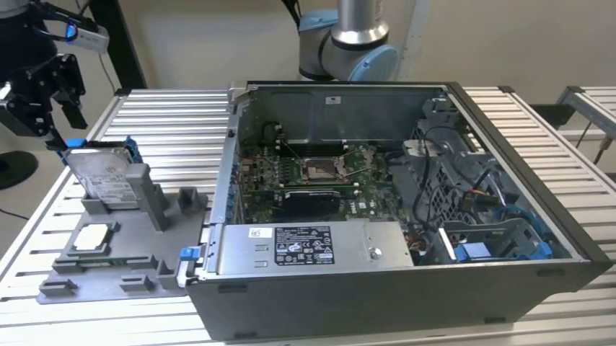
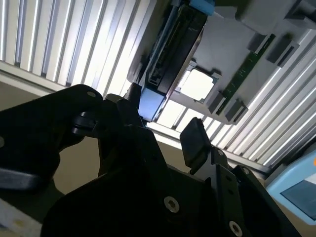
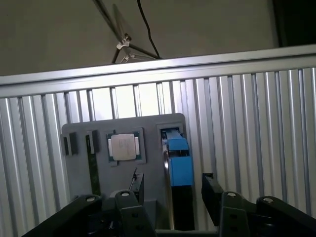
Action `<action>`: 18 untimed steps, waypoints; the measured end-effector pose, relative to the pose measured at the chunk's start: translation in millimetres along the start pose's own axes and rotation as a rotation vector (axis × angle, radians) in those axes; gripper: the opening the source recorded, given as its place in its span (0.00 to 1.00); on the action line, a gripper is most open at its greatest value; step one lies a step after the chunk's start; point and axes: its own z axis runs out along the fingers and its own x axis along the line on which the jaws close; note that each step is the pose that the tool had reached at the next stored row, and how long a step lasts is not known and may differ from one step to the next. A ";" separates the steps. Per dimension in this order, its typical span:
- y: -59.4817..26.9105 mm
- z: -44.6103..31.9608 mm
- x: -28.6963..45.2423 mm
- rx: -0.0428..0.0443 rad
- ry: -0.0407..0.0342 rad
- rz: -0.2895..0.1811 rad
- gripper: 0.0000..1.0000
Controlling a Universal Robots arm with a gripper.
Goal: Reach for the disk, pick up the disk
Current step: 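Pick up the disk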
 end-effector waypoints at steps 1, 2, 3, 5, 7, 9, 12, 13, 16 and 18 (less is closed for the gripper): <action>-0.1 2.6 0.0 0.0000 0.0000 0.000 1.00; -0.1 4.0 0.0 0.0001 0.0000 0.000 1.00; -0.2 5.3 0.0 0.0000 0.0000 0.000 1.00; -0.2 7.9 0.0 0.0001 -0.0001 0.000 1.00; -0.2 10.9 0.0 0.0001 -0.0001 0.000 1.00; -0.3 14.0 -0.2 -0.0001 -0.0002 0.000 1.00; -0.3 19.2 -0.9 -0.0001 -0.0012 0.000 1.00; -0.3 21.0 -1.3 -0.0001 -0.0017 0.000 1.00; -0.2 26.5 -3.0 -0.0003 -0.0022 0.000 1.00; -0.2 30.1 -4.3 -0.0002 -0.0023 0.000 1.00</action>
